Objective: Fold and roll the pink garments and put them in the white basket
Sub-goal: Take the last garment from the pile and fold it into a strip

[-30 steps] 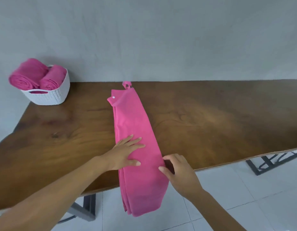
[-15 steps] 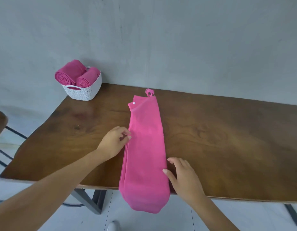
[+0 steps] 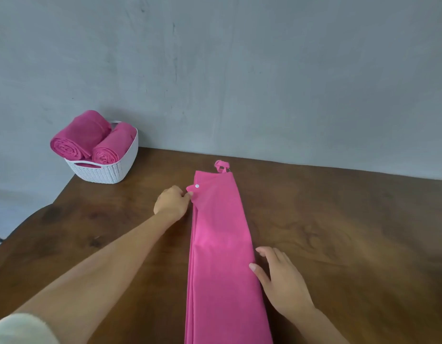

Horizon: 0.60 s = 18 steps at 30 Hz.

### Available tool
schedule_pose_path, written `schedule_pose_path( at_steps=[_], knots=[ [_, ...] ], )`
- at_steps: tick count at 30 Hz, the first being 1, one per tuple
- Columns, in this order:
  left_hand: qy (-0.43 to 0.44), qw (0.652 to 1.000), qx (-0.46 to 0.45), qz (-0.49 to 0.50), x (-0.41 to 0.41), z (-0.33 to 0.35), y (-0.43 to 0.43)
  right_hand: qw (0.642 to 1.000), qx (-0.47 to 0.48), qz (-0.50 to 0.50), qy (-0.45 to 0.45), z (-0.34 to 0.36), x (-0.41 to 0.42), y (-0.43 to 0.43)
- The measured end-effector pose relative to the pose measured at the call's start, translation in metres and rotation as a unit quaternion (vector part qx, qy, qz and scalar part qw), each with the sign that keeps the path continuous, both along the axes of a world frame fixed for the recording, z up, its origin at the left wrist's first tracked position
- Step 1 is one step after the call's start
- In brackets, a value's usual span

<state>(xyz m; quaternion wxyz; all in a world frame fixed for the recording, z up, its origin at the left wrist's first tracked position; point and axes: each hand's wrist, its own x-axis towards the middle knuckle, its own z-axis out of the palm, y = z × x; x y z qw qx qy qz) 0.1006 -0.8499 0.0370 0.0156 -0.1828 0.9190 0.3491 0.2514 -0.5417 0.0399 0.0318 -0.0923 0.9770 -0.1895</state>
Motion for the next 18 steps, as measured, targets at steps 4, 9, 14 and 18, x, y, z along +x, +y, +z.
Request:
schedule_pose_path(
  at_steps=[4, 9, 14, 18],
  knots=[
    [-0.04, 0.999, 0.012, 0.001, -0.039, -0.015, -0.004, 1.0, -0.001, -0.022, -0.006, 0.005, -0.026, -0.013],
    [-0.028, 0.998, 0.044, -0.03, -0.045, -0.006, 0.001, 1.0, 0.02, -0.022, -0.001, 0.017, -0.057, -0.03],
    [0.042, 0.993, 0.106, -0.037, -0.035, -0.001, 0.004, 0.999, 0.024, -0.024, 0.004, 0.036, -0.093, -0.042],
    [0.1, 0.981, 0.16, -0.042, -0.031, 0.002, 0.012, 1.0, 0.03, -0.011, -0.001, 0.058, -0.131, -0.056]
  ],
)
